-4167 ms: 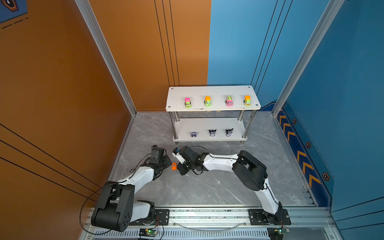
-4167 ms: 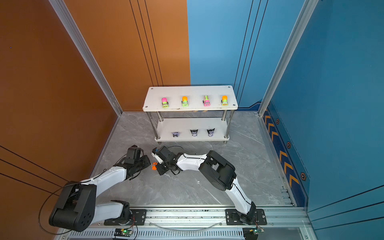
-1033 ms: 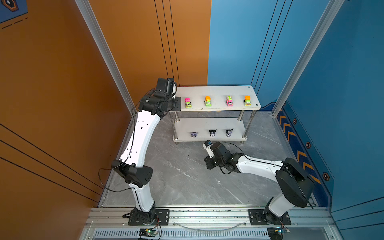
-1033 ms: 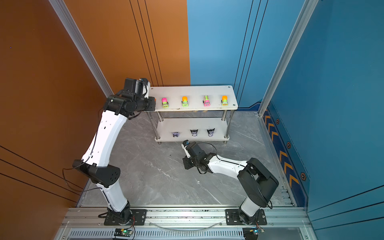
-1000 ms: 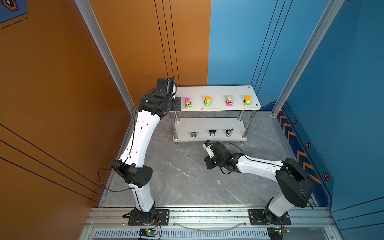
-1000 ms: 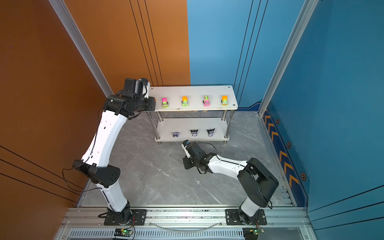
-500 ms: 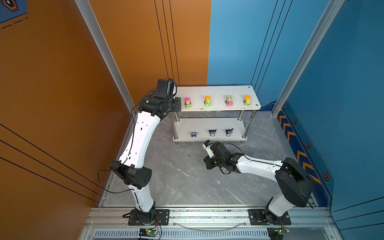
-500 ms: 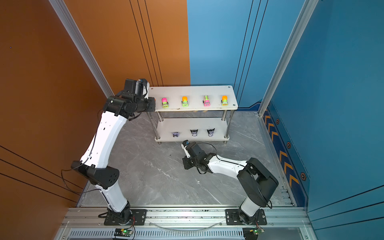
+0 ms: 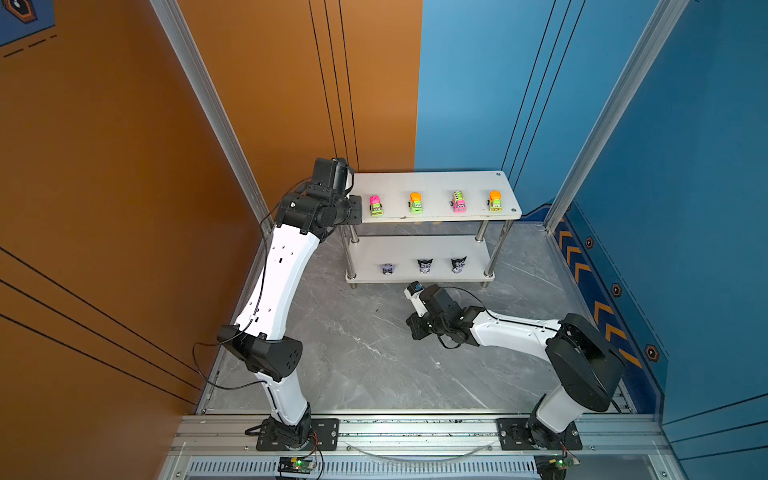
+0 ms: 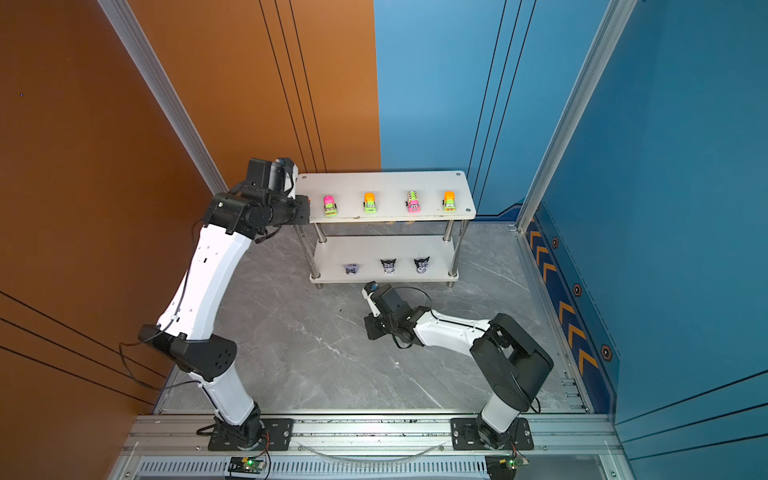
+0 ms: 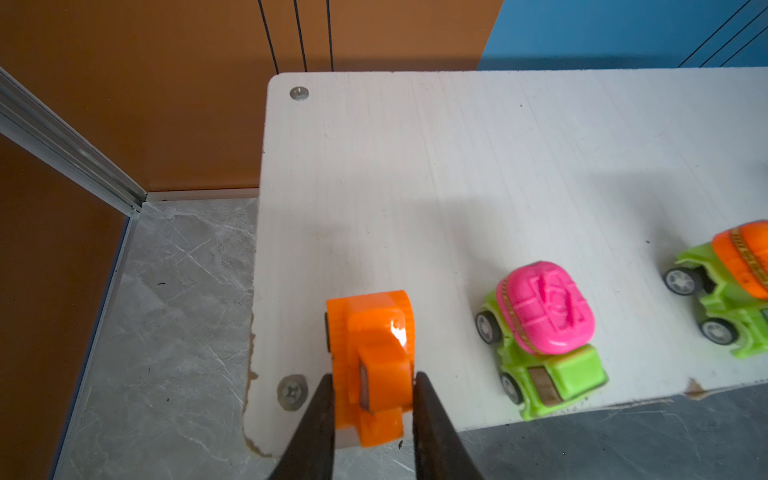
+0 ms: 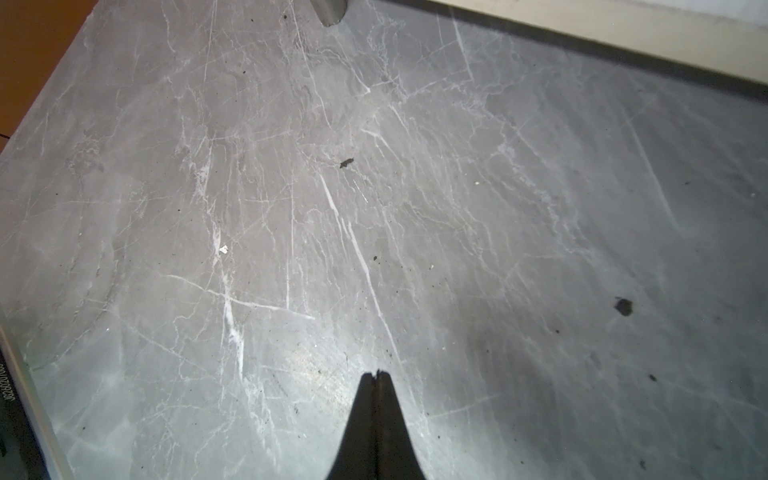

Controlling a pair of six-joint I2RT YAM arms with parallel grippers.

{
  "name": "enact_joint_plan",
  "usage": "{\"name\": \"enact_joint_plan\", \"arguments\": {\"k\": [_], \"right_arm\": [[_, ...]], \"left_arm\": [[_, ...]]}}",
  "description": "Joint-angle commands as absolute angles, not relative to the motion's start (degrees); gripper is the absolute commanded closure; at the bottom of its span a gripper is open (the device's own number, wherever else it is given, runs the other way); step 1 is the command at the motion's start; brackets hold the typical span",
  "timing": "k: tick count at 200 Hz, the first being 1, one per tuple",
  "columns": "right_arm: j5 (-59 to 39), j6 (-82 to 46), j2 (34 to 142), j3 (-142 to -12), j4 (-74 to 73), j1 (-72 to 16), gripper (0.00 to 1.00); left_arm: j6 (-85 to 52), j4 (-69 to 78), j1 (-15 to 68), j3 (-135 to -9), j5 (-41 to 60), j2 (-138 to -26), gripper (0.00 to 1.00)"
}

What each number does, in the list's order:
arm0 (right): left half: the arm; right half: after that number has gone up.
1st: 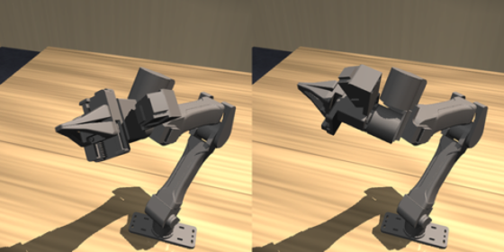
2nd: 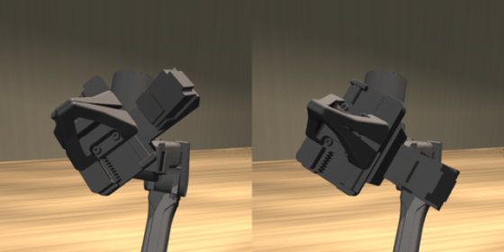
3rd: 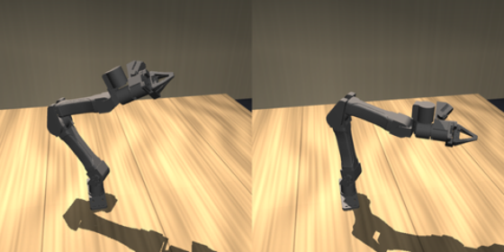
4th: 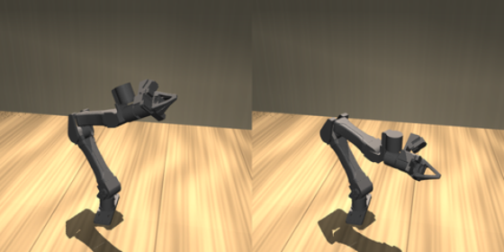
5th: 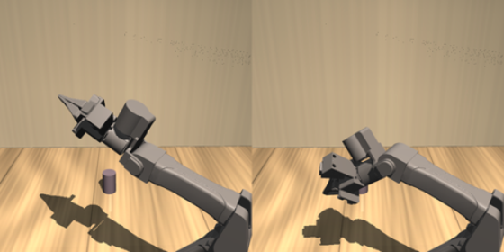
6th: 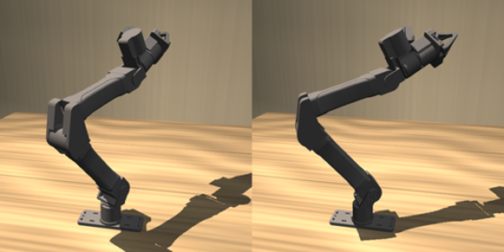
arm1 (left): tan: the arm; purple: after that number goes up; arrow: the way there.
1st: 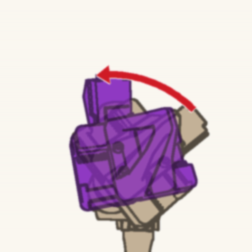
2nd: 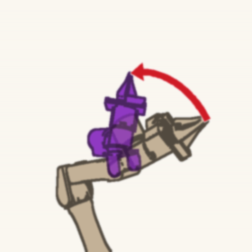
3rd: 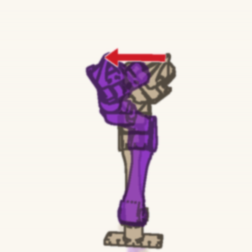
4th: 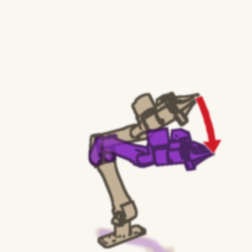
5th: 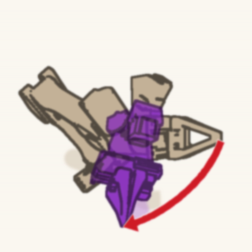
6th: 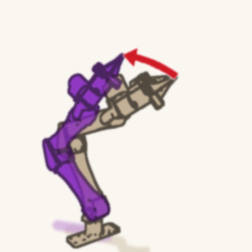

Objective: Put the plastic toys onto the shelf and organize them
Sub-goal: 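Lower the orange car beside the pink car and open the left gripper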

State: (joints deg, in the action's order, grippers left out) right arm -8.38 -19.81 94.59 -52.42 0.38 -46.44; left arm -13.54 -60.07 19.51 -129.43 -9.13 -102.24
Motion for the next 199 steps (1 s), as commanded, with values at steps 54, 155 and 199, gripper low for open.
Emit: {"name": "enact_joint_plan", "arguments": {"k": [54, 155, 199], "right_arm": [[-8.9, -20.9, 95.9, -52.0, -0.1, -46.4, 1.00], [-9.0, -20.9, 95.7, -51.9, -0.1, -46.4, 1.00], [-9.2, -21.1, 96.0, -51.9, -0.2, -46.4, 1.00]], "left_arm": [[-13.8, -61.4, 18.7, -128.5, -8.7, -102.3, 0.67], [-14.3, -61.4, 18.9, -129.0, -9.1, -102.5, 0.57], [-14.2, -61.4, 19.1, -130.7, -9.9, -101.8, 0.44]]}}
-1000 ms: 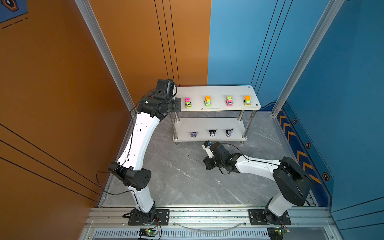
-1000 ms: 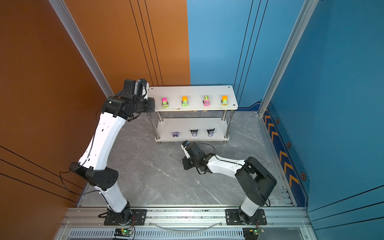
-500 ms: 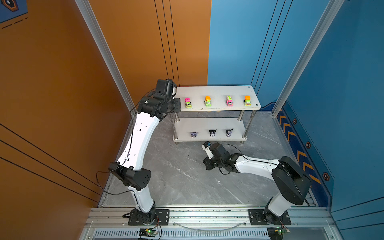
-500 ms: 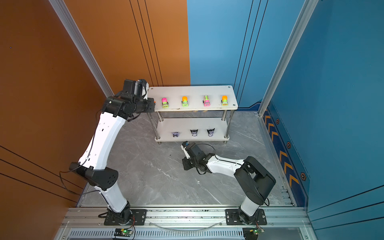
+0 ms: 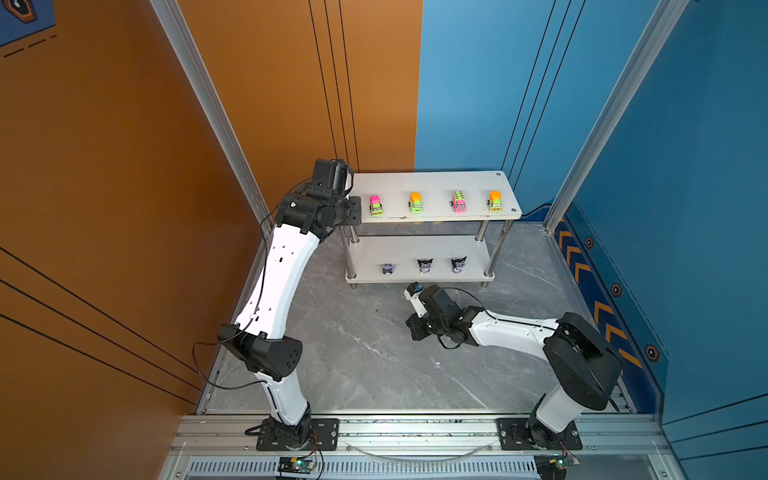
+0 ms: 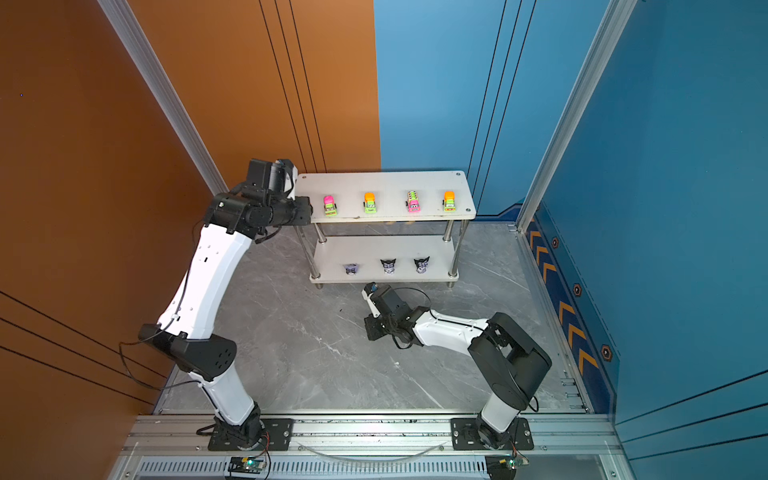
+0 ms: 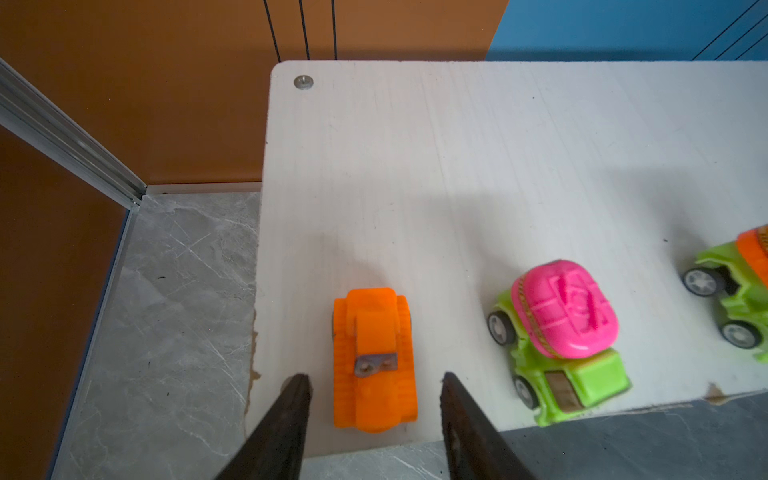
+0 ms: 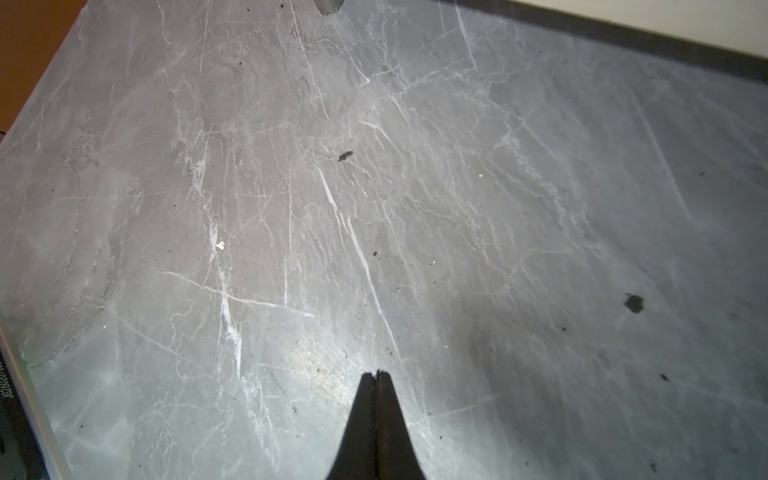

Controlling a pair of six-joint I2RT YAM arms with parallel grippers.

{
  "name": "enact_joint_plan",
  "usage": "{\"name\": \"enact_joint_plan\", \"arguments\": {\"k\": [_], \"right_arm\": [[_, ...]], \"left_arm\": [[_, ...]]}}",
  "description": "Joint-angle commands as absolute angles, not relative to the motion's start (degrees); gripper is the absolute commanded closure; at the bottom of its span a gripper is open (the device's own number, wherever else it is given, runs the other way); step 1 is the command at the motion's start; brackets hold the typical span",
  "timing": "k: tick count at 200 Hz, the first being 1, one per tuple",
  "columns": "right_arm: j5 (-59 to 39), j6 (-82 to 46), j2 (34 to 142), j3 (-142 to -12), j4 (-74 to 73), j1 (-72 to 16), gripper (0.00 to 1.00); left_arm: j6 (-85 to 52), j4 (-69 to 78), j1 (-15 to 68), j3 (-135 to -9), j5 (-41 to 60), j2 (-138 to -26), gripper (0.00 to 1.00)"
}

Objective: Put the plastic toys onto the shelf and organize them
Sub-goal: 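Lower the orange car beside the pink car and open the left gripper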

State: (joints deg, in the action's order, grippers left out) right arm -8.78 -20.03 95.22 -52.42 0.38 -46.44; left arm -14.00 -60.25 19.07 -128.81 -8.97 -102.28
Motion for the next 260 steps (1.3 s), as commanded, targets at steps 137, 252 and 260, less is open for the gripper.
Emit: {"name": "enact_joint_plan", "arguments": {"k": [137, 252, 260], "right_arm": [[-9.6, -21.3, 96.7, -52.3, -0.1, -46.4, 1.00], [-9.6, -21.2, 96.2, -52.3, 0.2, -46.5, 1.00], [-9.5, -21.1, 96.2, -52.3, 0.2, -46.5, 1.00]], "left_arm": [[-12.1, -61.2, 27.4, -134.1, -15.5, -98.7, 0.64], [-12.5, -61.4, 25.1, -138.6, -12.7, -106.4, 0.90], [-12.6, -61.4, 24.9, -138.5, -12.6, -106.6, 0.90]]}}
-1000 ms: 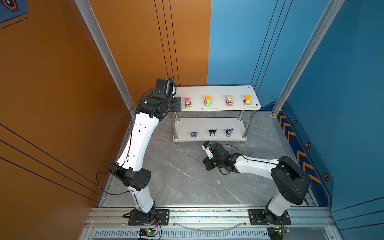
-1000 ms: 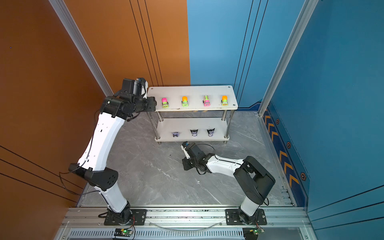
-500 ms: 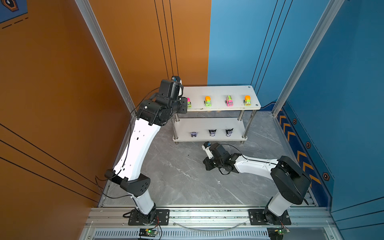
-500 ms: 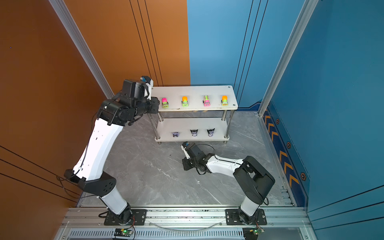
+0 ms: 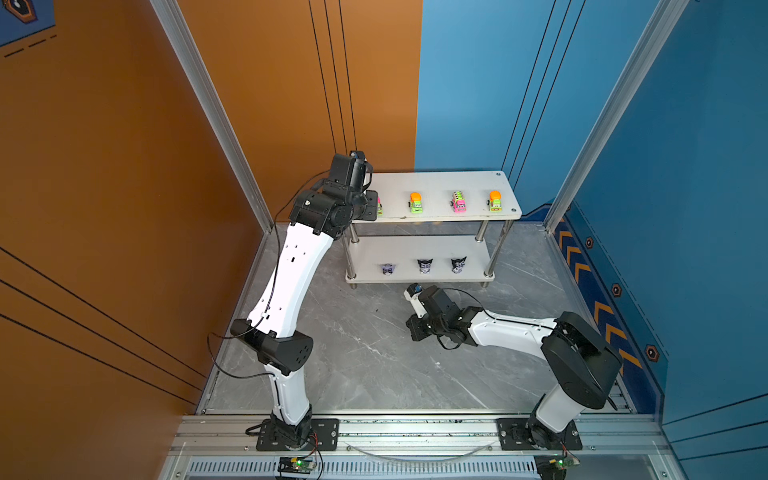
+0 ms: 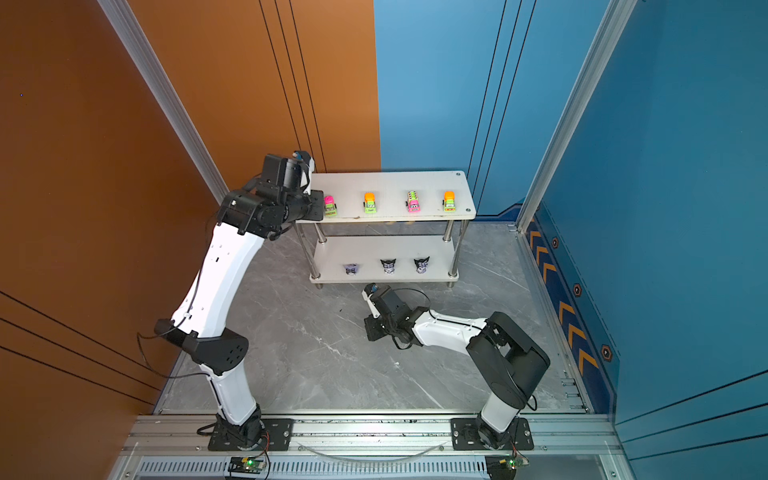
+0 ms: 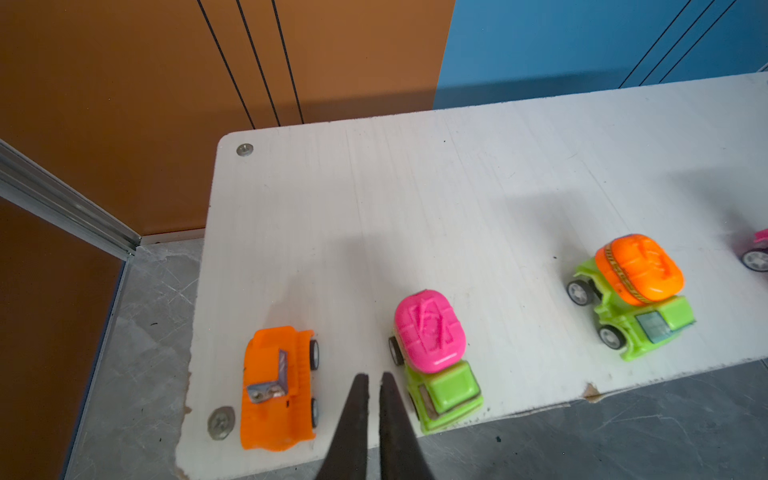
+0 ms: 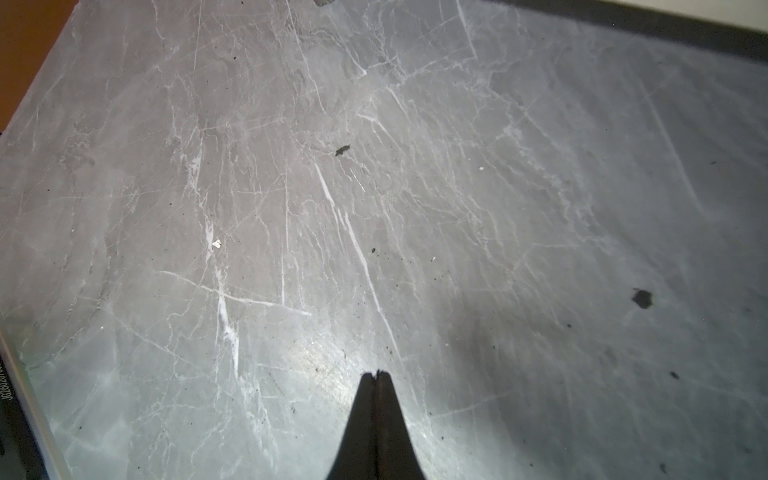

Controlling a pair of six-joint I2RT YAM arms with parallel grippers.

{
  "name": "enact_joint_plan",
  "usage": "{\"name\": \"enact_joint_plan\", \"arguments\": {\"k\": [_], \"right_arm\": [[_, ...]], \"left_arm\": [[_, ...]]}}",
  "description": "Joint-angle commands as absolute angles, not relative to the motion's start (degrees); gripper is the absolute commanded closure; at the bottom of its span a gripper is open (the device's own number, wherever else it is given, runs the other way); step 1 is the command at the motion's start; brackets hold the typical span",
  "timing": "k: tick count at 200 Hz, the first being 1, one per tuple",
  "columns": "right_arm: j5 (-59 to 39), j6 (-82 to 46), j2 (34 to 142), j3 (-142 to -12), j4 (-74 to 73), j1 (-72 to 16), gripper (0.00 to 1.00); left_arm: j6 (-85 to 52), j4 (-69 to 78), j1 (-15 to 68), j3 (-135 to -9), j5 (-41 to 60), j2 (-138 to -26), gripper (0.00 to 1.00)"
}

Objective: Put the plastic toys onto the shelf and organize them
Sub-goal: 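Lower the orange car beside the pink car and open the left gripper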

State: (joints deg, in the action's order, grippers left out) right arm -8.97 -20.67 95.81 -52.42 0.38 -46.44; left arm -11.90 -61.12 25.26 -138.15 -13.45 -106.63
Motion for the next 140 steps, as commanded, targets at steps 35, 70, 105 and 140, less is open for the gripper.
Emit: {"name": "enact_joint_plan", "arguments": {"k": [35, 70, 105, 140], "right_arm": [[-9.3, -21.0, 96.1, -52.2, 0.2, -46.4, 1.00], [-9.3, -20.9, 96.1, -52.2, 0.3, -46.4, 1.00], [-9.4, -20.9, 96.0, -52.2, 0.3, -46.4, 1.00], [-9.3, -20.9, 95.9, -52.1, 0.4, -46.3, 1.00]], "left_arm": [[-13.0, -61.4, 24.7, -138.9, -11.3, -108.0, 0.90], [-13.3, -61.4, 24.7, -139.8, -10.8, -109.5, 0.90], [-13.6, -61.4, 24.7, -141.4, -9.8, -110.9, 0.89], [-13.9, -61.4, 24.7, -142.2, -9.5, -111.6, 0.89]]}}
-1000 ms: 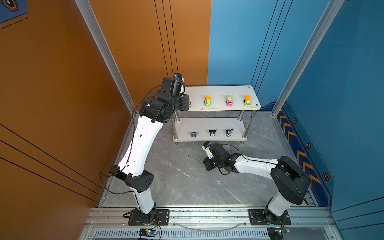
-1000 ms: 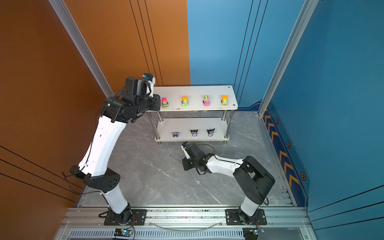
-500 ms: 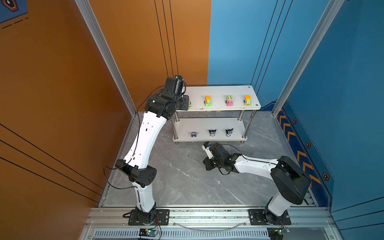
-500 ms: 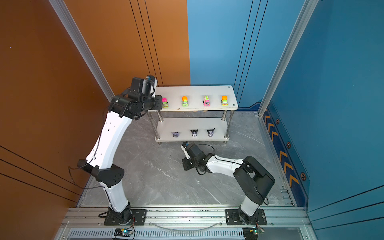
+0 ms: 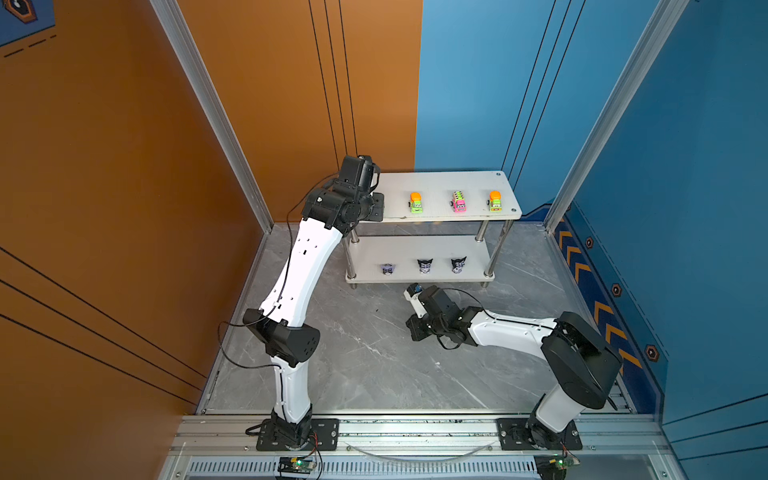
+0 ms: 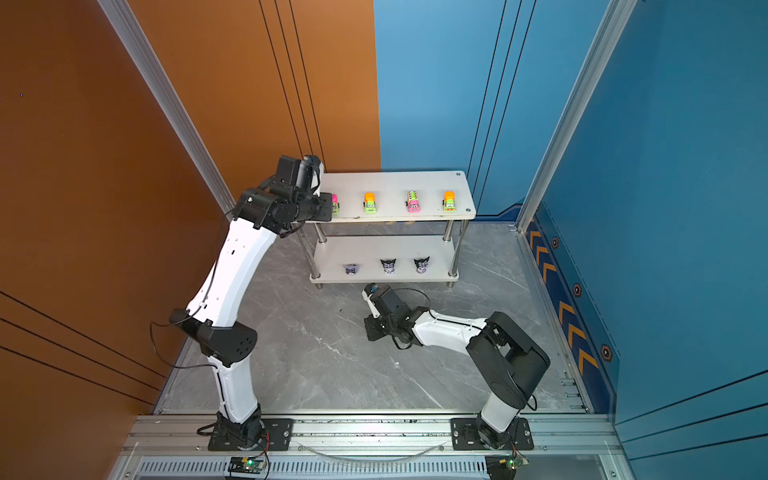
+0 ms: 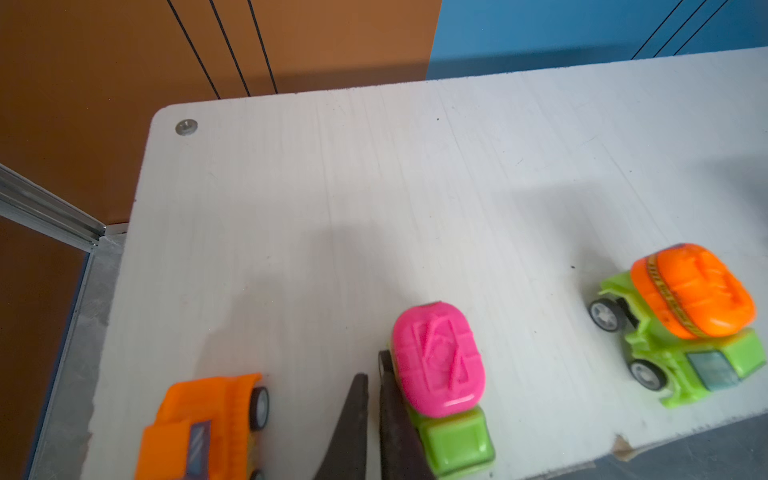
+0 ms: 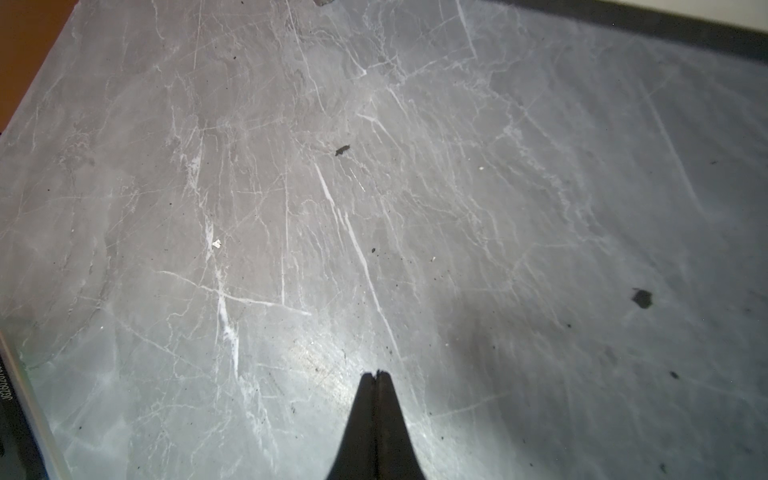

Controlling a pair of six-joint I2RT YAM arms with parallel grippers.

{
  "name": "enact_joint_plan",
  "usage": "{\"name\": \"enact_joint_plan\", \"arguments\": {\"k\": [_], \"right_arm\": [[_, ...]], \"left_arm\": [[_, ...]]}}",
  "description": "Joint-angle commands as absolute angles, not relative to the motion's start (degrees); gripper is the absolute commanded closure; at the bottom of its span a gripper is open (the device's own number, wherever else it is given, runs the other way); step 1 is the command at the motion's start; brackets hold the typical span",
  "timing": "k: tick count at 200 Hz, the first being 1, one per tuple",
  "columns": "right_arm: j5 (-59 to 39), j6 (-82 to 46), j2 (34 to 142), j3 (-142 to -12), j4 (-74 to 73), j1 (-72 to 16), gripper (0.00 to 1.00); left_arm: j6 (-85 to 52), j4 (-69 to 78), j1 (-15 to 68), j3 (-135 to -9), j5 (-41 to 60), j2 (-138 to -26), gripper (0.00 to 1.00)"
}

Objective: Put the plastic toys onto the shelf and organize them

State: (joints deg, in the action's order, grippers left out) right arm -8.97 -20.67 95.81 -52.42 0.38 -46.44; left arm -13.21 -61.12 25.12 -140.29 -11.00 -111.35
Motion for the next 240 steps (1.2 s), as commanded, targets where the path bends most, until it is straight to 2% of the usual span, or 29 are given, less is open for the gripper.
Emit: {"name": "enact_joint_plan", "arguments": {"k": [1, 134, 191, 215, 240], "right_arm": [[-9.3, -20.9, 96.0, -52.1, 0.4, -46.3, 1.00], [-9.6, -20.8, 96.1, -52.2, 0.4, -46.3, 1.00], [-8.5, -20.5, 95.0, -52.4, 1.5, -46.3, 1.00], [-5.4, -19.8, 92.6, -52.1, 2.5, -46.3, 1.00], [3.3, -17.4, 85.5, -50.4, 3.7, -46.2, 1.00]], "left_arm": [[-13.9, -61.4, 24.7, -142.1, -9.5, -111.6, 0.89], [-13.2, -61.3, 24.4, -143.4, -8.9, -112.1, 0.83], [-11.9, -61.4, 24.1, -145.4, -11.4, -109.0, 0.81], [-11.6, -61.2, 25.9, -141.8, -11.5, -105.6, 0.82], [-8.3, -60.5, 32.2, -134.4, -16.2, -101.3, 0.80]]}}
